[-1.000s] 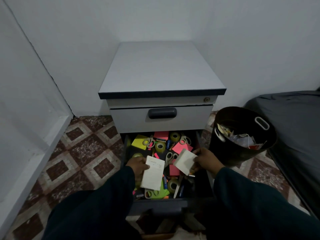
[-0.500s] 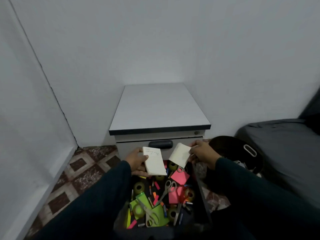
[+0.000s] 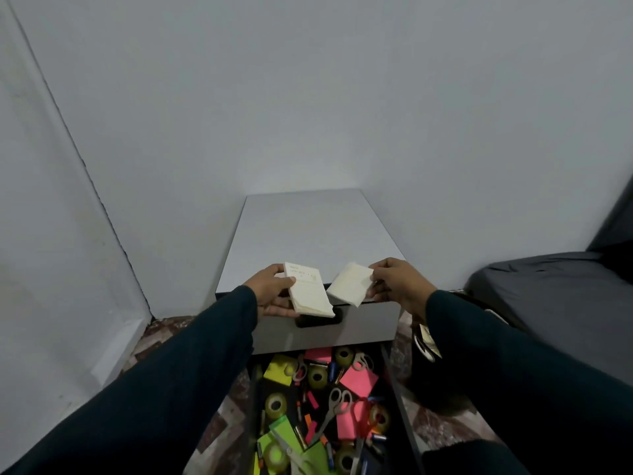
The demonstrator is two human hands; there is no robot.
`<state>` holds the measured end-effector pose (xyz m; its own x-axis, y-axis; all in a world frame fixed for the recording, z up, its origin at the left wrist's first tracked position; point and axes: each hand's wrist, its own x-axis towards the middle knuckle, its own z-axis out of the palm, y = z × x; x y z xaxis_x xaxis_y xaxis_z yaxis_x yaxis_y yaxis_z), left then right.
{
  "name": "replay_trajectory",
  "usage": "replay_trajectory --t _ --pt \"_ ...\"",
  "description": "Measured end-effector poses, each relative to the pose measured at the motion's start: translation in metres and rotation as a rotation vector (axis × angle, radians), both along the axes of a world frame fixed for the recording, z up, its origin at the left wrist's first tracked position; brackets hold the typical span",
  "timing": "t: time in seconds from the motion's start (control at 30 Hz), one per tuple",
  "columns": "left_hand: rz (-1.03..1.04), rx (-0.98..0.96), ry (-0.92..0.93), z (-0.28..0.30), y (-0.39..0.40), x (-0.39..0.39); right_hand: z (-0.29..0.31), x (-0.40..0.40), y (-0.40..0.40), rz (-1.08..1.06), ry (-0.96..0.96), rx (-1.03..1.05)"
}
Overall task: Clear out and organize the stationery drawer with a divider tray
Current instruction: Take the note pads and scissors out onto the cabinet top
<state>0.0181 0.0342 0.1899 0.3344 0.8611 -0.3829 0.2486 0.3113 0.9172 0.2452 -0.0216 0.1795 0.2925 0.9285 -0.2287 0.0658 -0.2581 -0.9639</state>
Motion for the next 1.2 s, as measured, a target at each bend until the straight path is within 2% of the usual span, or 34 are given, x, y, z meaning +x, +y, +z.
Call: replay_trajectory --t 0.23,0.3,0.37,0.47,0.57,0.63,0.9,1.2 --pt "0.056 0.093 0.038 0.028 0.062 0.035 0.026 0.022 0.041 -0.117 0.131 0.096" --pt "0.042 0.332 0.331 0.024 0.082 0.041 0.024 0.028 0.054 -0.153 0.084 0.098" --pt "-0.031 0.576 0.602 0.017 0.091 0.047 0.018 0.035 0.066 -0.16 -0.247 0.078" --pt "-0.236 0.681 0.749 -0.001 0.09 0.057 0.002 0.039 0.076 -0.005 -0.776 0.102" --pt "-0.427 0.72 0.962 -0.02 0.092 0.068 -0.015 0.038 0.089 0.227 -1.073 0.001" --pt "-0.449 0.764 0.999 -0.028 0.095 0.073 -0.021 0.038 0.096 0.301 -1.207 -0.042" --pt "-0.416 0.839 1.039 -0.033 0.135 0.1 -0.033 0.064 0.132 0.312 -1.199 -0.055" --pt "-0.354 0.758 1.02 -0.032 0.182 0.141 -0.036 0.083 0.176 0.341 -1.318 -0.112"
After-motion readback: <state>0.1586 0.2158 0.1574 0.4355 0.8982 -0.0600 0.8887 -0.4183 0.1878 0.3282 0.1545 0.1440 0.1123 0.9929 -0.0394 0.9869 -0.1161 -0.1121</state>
